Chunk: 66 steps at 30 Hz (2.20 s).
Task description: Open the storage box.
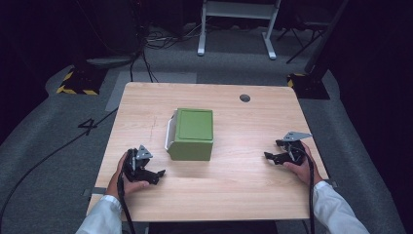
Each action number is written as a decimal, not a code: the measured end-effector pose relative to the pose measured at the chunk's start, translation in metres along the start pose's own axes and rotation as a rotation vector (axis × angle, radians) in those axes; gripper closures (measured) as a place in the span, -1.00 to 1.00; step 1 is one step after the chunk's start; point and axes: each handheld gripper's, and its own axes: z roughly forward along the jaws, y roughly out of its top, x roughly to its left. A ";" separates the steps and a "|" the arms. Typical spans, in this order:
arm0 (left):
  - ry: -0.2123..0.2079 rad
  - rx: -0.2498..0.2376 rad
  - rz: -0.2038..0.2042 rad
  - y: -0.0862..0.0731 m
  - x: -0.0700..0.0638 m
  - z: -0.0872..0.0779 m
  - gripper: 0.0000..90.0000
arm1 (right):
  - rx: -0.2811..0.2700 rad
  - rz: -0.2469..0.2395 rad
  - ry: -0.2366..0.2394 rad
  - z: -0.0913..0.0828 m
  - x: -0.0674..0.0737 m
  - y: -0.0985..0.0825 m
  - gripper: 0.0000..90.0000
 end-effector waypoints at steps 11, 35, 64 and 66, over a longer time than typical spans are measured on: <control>0.026 0.002 -0.021 -0.001 0.002 -0.005 -0.78 | 0.000 -0.001 0.001 0.000 0.000 0.000 -0.64; 0.063 -0.243 -0.131 0.055 0.026 -0.036 -0.38 | -0.001 0.001 -0.001 -0.001 0.001 -0.001 -0.64; 0.003 -0.138 -0.130 0.082 0.030 0.018 -0.21 | -0.001 0.001 -0.001 -0.001 0.001 -0.001 -0.64; 0.002 -0.137 -0.119 0.082 0.029 0.018 -0.11 | -0.001 0.001 -0.001 -0.001 0.001 -0.001 -0.64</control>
